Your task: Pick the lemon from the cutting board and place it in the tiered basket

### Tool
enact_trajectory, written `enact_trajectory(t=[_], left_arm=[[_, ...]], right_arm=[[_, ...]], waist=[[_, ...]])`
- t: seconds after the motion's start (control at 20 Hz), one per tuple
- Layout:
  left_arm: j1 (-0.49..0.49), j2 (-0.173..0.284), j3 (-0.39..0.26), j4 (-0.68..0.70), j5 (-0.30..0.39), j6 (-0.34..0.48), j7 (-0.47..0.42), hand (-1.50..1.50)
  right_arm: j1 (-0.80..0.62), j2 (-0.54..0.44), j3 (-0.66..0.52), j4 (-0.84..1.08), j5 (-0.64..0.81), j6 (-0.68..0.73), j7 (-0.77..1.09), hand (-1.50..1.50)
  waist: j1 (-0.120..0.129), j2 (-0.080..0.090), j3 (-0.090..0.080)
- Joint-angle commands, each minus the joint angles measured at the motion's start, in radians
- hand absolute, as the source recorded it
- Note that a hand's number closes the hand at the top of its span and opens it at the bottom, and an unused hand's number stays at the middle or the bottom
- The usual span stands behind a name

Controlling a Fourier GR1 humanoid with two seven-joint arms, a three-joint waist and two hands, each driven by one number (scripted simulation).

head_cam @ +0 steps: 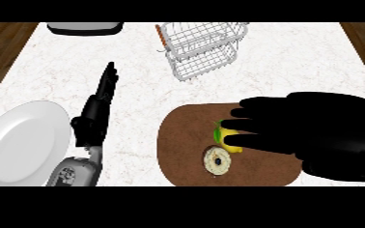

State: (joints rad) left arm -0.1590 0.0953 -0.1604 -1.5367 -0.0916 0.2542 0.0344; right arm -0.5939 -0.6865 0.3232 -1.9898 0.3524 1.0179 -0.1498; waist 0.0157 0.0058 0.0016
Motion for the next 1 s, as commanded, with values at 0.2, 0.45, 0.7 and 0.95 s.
enact_trajectory(t=[0.2, 0.45, 0.7, 0.95], left_arm=[[-0.007, 0.012, 0.033, 0.02, 0.011, -0.034, -0.022, 0.0], [-0.02, 0.004, 0.023, -0.028, 0.002, -0.029, 0.051, 0.0], [-0.039, -0.039, 0.001, 0.002, -0.04, 0.011, 0.046, 0.0], [-0.014, -0.015, 0.043, 0.008, -0.024, -0.029, 0.015, 0.0]], right_arm=[[-0.066, -0.061, 0.079, 0.131, 0.199, -0.099, -0.279, -1.5], [-0.028, -0.125, 0.167, 0.167, 0.298, -0.247, -0.415, -1.5], [-0.038, -0.098, 0.226, 0.211, 0.392, -0.381, -0.489, -1.5], [-0.002, -0.021, 0.172, 0.259, 0.454, -0.398, -0.473, -1.5]], waist=[[-0.002, -0.003, -0.002], [0.0, -0.002, -0.001], [-0.004, -0.003, -0.001], [-0.011, -0.005, -0.002]])
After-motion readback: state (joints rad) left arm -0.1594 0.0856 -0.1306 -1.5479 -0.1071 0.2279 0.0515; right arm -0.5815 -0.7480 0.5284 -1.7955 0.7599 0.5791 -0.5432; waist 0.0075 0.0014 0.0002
